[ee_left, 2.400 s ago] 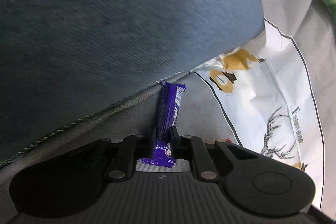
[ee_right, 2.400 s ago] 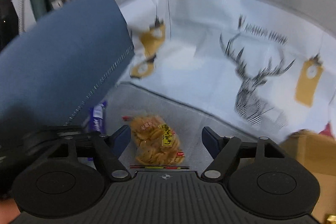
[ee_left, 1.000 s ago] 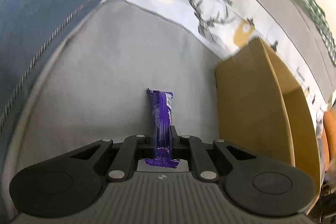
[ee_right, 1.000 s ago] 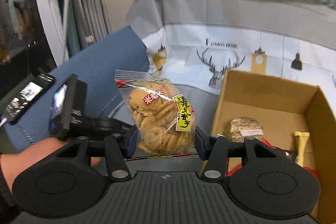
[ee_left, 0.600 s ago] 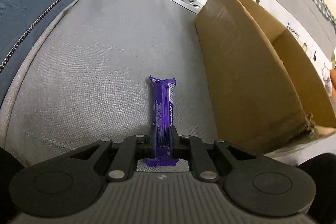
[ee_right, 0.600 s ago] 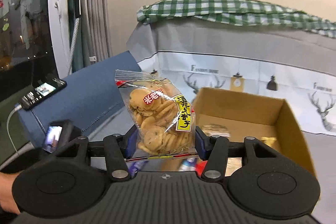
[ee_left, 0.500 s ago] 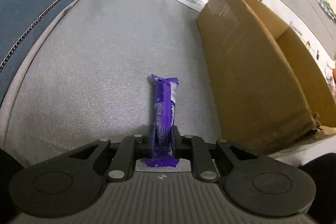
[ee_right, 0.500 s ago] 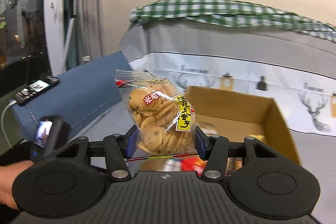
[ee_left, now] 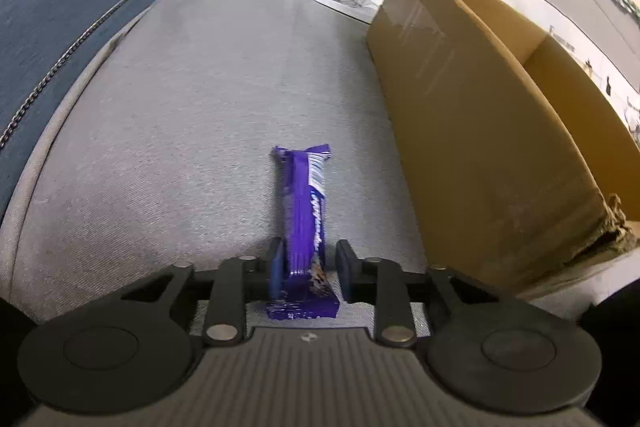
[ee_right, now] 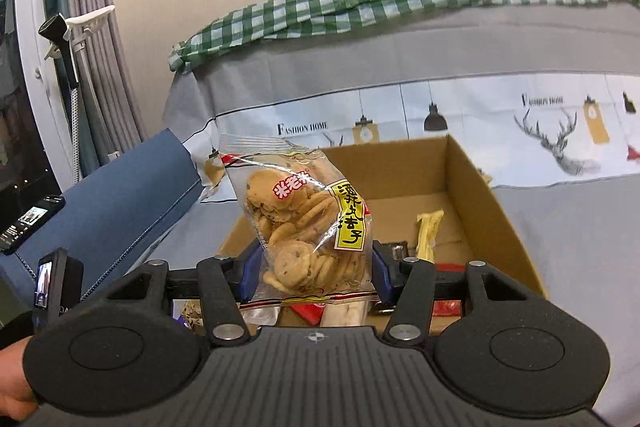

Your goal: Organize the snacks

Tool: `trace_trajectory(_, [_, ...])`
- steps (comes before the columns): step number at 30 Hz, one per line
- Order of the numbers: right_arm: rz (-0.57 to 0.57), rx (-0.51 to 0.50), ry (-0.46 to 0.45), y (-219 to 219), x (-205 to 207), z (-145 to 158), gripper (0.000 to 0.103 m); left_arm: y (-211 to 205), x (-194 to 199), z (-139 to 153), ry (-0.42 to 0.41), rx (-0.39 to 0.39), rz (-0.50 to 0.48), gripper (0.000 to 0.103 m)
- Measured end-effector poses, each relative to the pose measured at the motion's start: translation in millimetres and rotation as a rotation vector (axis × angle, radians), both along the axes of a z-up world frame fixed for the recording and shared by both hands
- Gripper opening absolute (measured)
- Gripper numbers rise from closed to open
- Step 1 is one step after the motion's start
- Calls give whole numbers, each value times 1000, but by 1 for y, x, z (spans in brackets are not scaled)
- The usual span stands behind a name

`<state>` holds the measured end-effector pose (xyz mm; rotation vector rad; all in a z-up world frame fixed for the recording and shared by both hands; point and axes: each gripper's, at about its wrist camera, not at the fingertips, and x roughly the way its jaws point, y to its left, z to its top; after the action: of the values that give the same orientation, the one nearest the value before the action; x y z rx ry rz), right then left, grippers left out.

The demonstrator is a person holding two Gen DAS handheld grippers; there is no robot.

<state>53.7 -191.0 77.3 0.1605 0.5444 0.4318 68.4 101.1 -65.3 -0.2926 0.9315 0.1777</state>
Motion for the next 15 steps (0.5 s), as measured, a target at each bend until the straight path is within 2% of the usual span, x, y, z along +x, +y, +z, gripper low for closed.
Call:
trace_trajectory(4, [6,22,16,-2,3,-4,56,-4,3,1,11,11,-11,40])
trace_trajectory(9, [20,40,11,-3,3,-4,56,4,11,5,43,11,64,42])
trace_trajectory(15, [28,39,11,-2,4,-5,56,9,21,5,55,60,48,41])
